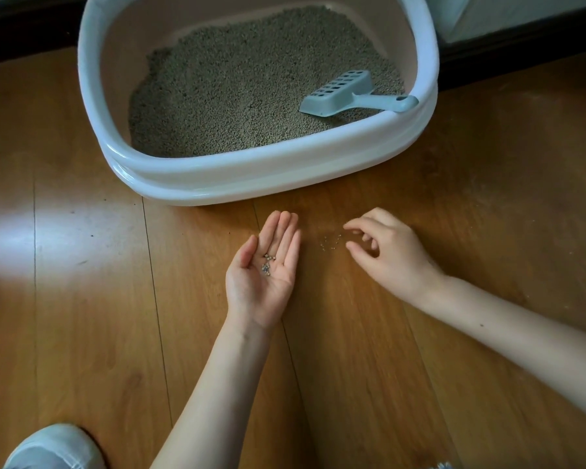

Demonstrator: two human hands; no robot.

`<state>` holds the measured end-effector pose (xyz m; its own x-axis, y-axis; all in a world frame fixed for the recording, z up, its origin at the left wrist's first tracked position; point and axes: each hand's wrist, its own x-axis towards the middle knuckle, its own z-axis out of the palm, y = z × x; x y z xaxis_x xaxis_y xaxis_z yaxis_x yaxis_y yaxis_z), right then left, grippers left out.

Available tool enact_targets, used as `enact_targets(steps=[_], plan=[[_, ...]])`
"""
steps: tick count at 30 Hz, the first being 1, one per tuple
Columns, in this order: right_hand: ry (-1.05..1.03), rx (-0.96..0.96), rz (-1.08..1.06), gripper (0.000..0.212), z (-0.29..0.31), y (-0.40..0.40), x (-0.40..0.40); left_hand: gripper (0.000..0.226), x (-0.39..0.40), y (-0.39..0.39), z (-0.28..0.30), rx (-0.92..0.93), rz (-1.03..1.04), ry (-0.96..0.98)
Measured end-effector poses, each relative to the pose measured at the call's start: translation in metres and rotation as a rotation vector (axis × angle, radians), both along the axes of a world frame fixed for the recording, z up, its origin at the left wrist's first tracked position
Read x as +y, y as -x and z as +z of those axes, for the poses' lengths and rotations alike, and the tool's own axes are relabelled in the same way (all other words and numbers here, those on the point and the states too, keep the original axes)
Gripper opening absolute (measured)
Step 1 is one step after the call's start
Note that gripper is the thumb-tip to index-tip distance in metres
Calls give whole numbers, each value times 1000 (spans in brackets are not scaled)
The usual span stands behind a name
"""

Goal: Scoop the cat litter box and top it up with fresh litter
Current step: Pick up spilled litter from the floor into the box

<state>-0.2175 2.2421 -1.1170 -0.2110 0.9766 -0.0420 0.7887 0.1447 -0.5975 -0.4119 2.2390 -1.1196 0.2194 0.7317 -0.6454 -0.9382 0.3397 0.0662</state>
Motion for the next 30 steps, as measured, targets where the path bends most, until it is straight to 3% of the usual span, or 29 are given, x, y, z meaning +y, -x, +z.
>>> enact_targets(steps=[4,11,18,25,30], plan=[[37,-38,16,39,-12,-3,-5,48,1,4,1,-3,19,-8],[-51,-13,60,11,-19,10,4,45,0,0,3,-21,15,-1],[-105,18,107,9,-23,12,-3,44,1,1,2,-21,11,-2],[-254,-262,350,7,-26,16,5,47,1,0,0,-5,-6,-1],[-197,23,163,11,1,27,4,47,0,-3,0,37,-44,-13]])
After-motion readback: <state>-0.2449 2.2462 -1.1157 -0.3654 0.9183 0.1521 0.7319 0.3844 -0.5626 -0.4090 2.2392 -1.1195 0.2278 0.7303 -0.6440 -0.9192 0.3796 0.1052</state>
